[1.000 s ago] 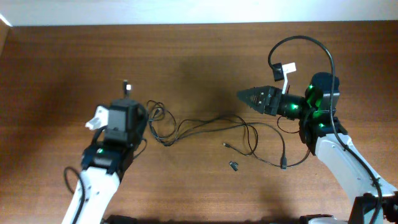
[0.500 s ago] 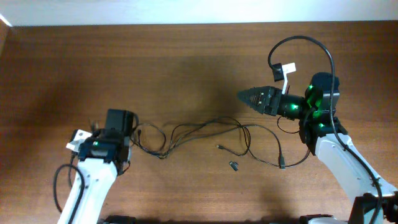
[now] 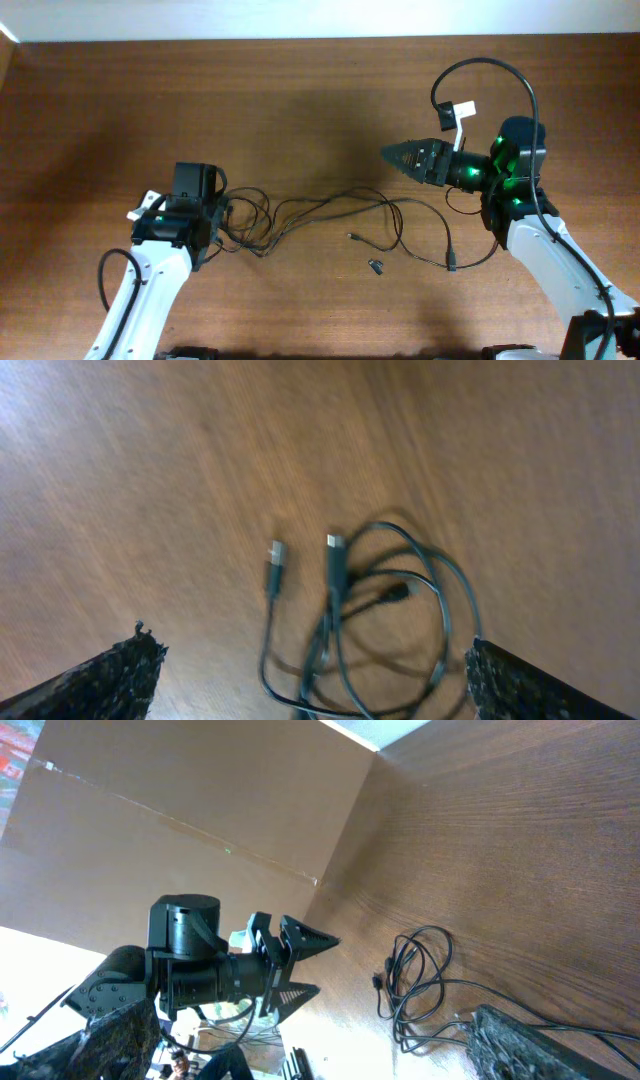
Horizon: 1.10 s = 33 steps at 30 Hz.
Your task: Untangle cables
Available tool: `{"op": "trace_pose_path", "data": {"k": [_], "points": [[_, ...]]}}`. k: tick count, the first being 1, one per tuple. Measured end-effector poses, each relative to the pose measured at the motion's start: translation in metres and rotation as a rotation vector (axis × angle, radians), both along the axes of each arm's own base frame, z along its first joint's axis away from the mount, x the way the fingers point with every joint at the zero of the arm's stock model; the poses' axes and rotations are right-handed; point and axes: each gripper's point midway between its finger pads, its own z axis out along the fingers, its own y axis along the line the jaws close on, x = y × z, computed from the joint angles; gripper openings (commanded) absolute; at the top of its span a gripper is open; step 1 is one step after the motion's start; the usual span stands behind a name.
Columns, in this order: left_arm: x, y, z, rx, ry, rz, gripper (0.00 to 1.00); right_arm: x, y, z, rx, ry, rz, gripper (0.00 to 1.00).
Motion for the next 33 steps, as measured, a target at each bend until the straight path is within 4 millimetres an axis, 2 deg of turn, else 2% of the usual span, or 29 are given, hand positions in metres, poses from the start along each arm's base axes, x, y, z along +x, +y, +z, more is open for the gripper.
{"op": "trace_pose_path", "data": {"k": [2, 4, 9, 11, 12, 13, 14, 15, 18, 20, 24, 33], "points": [[0.009, -0.005, 0.002, -0.021, -0.034, -0.031, 0.97, 0.0, 0.0, 0.0, 0.0, -0.001, -0.001, 0.99], [0.028, -0.01, 0.01, -0.013, -0.102, -0.112, 0.95, 0.0, 0.0, 0.0, 0.0, 0.0, 0.0, 0.99], [0.049, -0.02, 0.017, -0.008, -0.164, -0.228, 0.9, 0.0, 0.0, 0.0, 0.0, 0.0, 0.0, 0.99], [0.058, -0.033, 0.004, -0.025, -0.146, -0.28, 0.91, 0.0, 0.0, 0.0, 0.0, 0.0, 0.0, 0.99], [0.07, -0.05, -0.011, -0.038, -0.136, -0.351, 0.94, 0.0, 0.0, 0.0, 0.0, 0.0, 0.0, 0.99], [0.075, -0.063, -0.022, -0.046, -0.121, -0.409, 0.84, 0.0, 0.0, -0.001, 0.0, 0.001, 0.0, 0.99], [0.087, -0.075, -0.023, -0.036, -0.155, -0.47, 0.78, 0.0, 0.0, -0.001, 0.0, 0.003, 0.001, 0.99], [0.098, -0.087, -0.025, -0.03, -0.184, -0.522, 0.78, 0.0, 0.0, -0.001, 0.0, 0.002, 0.001, 0.99], [0.098, -0.111, -0.045, -0.011, -0.144, -0.656, 0.77, -0.001, 0.0, -0.001, 0.001, 0.002, 0.004, 0.99], [0.096, -0.114, -0.056, -0.006, -0.111, -0.682, 0.71, -0.001, 0.0, -0.001, 0.001, 0.002, 0.004, 0.99], [0.09, -0.114, -0.078, -0.012, -0.047, -0.699, 0.73, -0.001, 0.0, -0.001, 0.001, 0.002, 0.005, 0.99], [0.094, -0.116, -0.077, -0.014, -0.058, -0.711, 0.7, -0.001, 0.0, -0.001, 0.001, 0.002, 0.004, 0.99]]}}
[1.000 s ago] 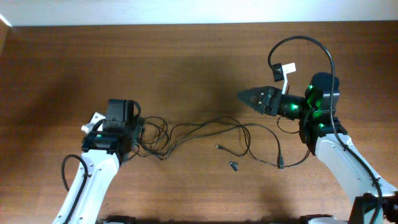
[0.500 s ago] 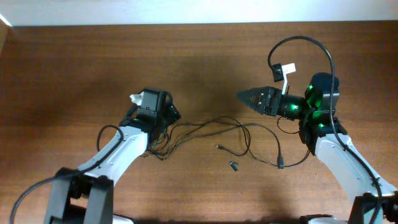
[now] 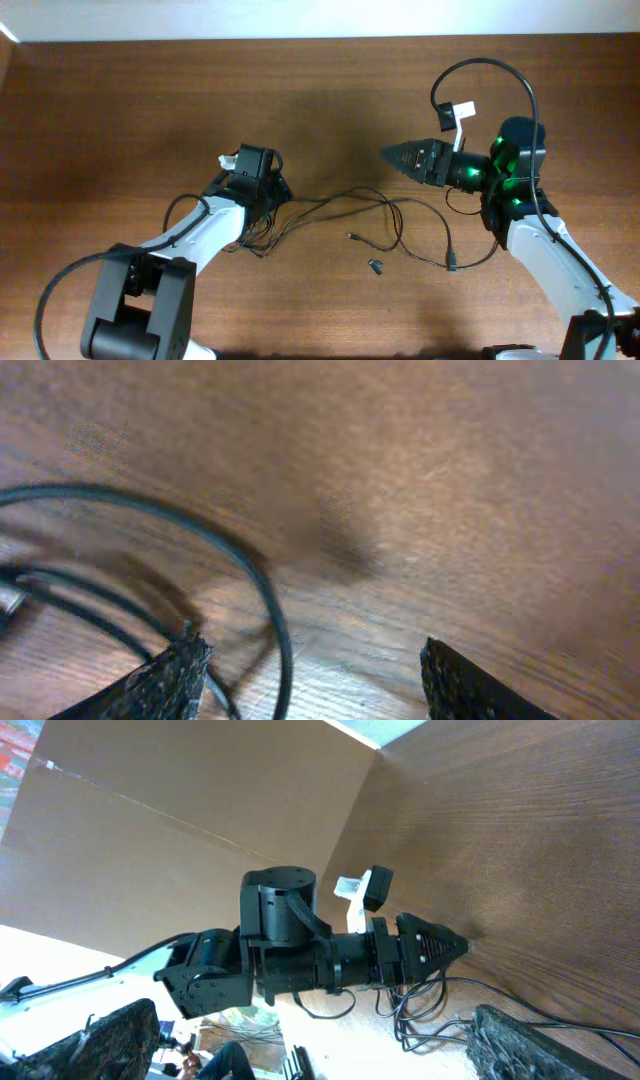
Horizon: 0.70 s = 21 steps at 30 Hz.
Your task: Untangle cables
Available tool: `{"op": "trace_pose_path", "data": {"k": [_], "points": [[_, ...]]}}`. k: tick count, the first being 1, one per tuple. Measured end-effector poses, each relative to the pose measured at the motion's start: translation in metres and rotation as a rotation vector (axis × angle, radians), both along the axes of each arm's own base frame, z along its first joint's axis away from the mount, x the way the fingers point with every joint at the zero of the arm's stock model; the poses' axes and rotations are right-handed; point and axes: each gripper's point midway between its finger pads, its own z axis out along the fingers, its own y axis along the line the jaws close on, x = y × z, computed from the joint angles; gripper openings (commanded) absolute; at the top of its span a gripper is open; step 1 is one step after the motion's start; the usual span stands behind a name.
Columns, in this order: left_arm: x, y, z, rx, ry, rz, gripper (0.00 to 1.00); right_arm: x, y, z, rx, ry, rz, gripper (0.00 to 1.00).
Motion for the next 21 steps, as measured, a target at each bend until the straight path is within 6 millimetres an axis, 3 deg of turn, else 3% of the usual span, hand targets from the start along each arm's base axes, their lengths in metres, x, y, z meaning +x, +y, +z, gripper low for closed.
{"op": "trace_pose_path", "data": {"k": [5, 8, 9, 11, 14, 21], "points": [[0.012, -0.003, 0.017, 0.011, -0.038, -0.036, 0.66, 0.0, 0.0, 0.0, 0.0, 0.0, 0.001, 0.99], [0.001, 0.005, 0.028, 0.052, -0.017, -0.043, 0.71, -0.001, 0.0, 0.0, 0.001, 0.0, 0.003, 0.99], [-0.004, 0.007, 0.028, 0.066, 0.006, -0.046, 0.7, -0.001, 0.0, 0.0, 0.001, 0.0, 0.004, 0.99], [-0.017, 0.012, 0.023, 0.089, 0.066, -0.046, 0.79, -0.001, 0.0, 0.0, 0.001, 0.0, 0.004, 0.99], [-0.03, 0.017, 0.018, 0.111, 0.122, -0.05, 0.79, -0.001, 0.0, 0.0, 0.001, 0.0, 0.004, 0.99], [-0.032, 0.018, 0.017, 0.117, 0.133, -0.05, 0.78, -0.001, 0.0, 0.0, 0.001, 0.0, 0.004, 0.99]]}}
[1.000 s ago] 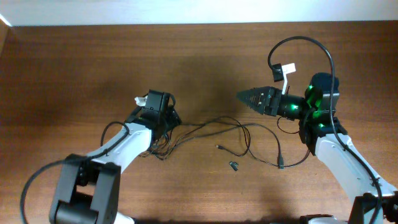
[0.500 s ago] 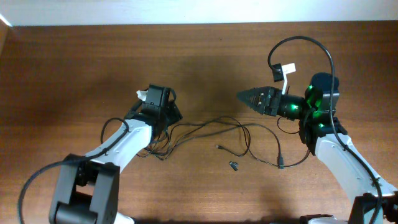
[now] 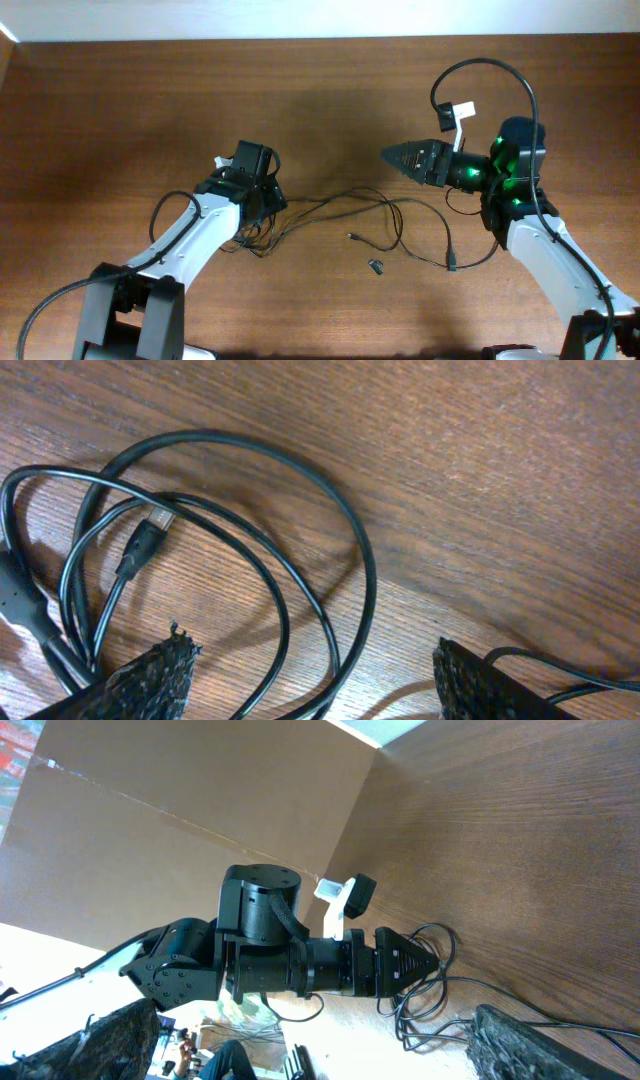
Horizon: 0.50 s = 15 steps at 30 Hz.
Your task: Untangle cables
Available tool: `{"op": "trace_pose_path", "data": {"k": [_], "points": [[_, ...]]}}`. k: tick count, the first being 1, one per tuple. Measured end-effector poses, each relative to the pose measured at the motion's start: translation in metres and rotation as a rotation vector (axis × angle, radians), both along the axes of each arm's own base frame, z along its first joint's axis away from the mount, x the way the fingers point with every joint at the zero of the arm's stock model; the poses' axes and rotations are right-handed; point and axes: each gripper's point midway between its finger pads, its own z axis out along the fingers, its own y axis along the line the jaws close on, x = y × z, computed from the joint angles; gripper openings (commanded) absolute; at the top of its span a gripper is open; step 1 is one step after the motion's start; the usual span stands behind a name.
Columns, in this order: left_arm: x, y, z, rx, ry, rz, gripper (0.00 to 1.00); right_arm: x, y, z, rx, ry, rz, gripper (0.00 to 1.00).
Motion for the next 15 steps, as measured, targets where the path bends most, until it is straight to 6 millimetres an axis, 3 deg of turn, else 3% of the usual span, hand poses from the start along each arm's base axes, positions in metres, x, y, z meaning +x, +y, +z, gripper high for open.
{"op": "trace_pose_path", "data": {"k": [5, 9, 12, 15], "points": [[-0.005, 0.001, -0.011, 0.011, 0.041, 0.0, 0.77, 0.0, 0.0, 0.0, 0.0, 0.001, 0.0, 0.99], [-0.013, -0.002, -0.031, 0.0, 0.112, -0.01, 0.71, 0.0, 0.0, 0.0, 0.0, 0.001, 0.0, 0.99], [-0.014, -0.003, -0.033, 0.001, 0.12, -0.014, 0.68, 0.0, 0.0, 0.0, 0.0, 0.001, 0.0, 0.99], [-0.015, -0.002, -0.034, 0.004, 0.129, -0.013, 0.56, 0.0, 0.0, 0.0, 0.0, 0.0, 0.0, 0.99]]}}
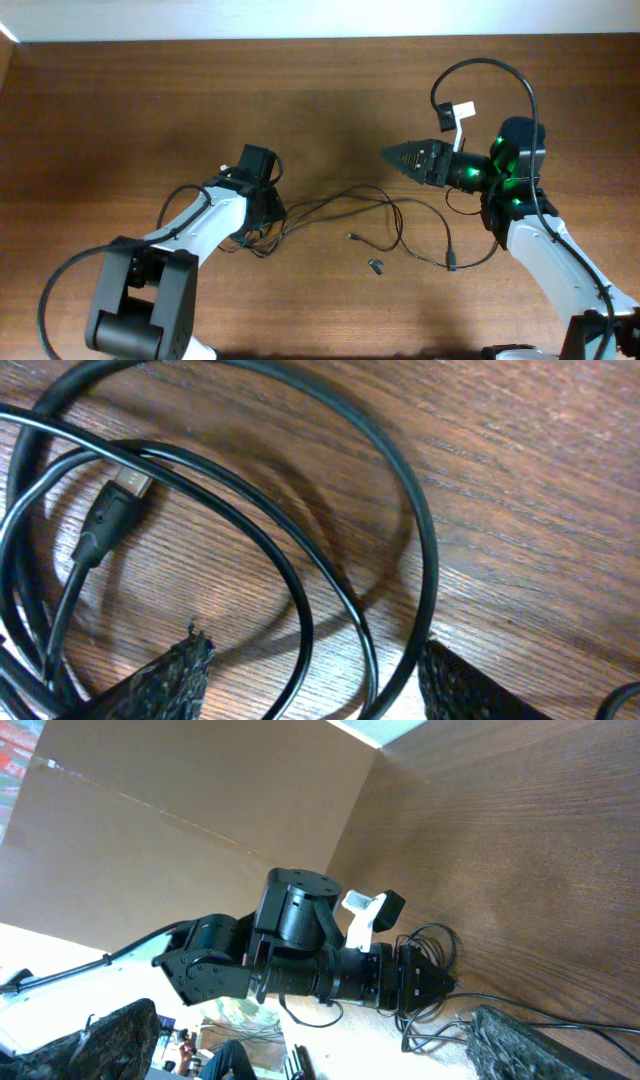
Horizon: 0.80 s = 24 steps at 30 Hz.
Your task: Untangle cables
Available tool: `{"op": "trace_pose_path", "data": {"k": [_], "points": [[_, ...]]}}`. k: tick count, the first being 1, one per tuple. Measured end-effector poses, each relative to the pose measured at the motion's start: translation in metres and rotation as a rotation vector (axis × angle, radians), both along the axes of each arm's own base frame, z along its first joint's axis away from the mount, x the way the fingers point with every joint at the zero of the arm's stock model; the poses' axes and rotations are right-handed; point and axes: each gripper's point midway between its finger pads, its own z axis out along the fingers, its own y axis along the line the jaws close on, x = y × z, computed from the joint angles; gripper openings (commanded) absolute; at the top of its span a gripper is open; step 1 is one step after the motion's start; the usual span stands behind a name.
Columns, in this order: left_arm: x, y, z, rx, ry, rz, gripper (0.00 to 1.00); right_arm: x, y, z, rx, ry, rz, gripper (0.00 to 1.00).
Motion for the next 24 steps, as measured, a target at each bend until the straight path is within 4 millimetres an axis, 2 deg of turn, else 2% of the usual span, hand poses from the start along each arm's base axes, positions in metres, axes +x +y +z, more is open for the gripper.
{"op": "trace_pose_path", "data": {"k": [1, 3, 5, 6, 20, 21, 24], "points": [[-0.001, 0.001, -0.001, 0.006, 0.008, -0.002, 0.47, 0.0, 0.0, 0.0, 0.0, 0.0, 0.0, 0.99], [-0.002, 0.001, -0.001, 0.01, 0.016, -0.011, 0.37, 0.0, 0.0, 0.0, 0.0, 0.0, 0.0, 0.99], [-0.002, 0.001, -0.002, 0.012, 0.02, -0.011, 0.07, 0.0, 0.0, 0.0, 0.0, 0.0, 0.0, 0.99], [-0.003, 0.001, -0.002, 0.01, 0.021, -0.011, 0.0, 0.0, 0.0, 0.0, 0.0, 0.0, 0.0, 0.99], [-0.003, -0.001, 0.0, 0.004, 0.04, -0.013, 0.0, 0.0, 0.0, 0.0, 0.0, 0.0, 0.0, 0.99], [-0.005, -0.001, 0.002, 0.005, 0.06, -0.013, 0.0, 0.0, 0.0, 0.0, 0.0, 0.001, 0.0, 0.99], [0.006, -0.006, 0.03, 0.0, 0.073, -0.015, 0.0, 0.0, 0.0, 0.0, 0.0, 0.0, -0.001, 0.99]]}}
